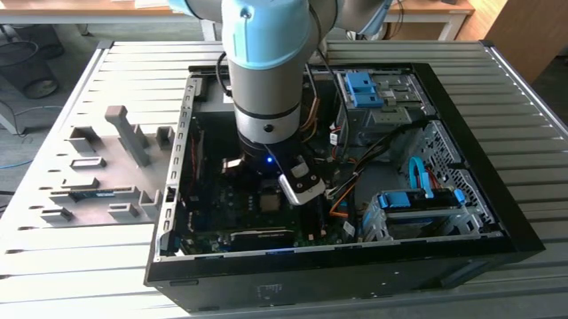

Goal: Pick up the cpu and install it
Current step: 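Place the cpu into insertion slot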

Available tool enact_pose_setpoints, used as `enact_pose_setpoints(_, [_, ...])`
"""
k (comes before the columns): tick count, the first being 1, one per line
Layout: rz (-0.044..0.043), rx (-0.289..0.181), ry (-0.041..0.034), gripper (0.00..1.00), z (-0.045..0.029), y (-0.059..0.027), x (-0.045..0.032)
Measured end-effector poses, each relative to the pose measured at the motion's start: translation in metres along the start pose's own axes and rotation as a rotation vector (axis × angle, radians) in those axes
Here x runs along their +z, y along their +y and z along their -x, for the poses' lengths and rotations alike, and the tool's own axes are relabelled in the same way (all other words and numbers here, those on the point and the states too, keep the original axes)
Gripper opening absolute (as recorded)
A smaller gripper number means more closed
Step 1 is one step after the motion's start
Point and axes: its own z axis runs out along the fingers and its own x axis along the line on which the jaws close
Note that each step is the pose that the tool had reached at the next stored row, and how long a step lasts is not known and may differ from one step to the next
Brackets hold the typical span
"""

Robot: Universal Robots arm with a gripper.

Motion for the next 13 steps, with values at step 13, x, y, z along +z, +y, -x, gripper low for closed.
enact_pose_setpoints(13, [0.0017,0.000,0.0142,0.10,0.0051,0.0007,-0.0041])
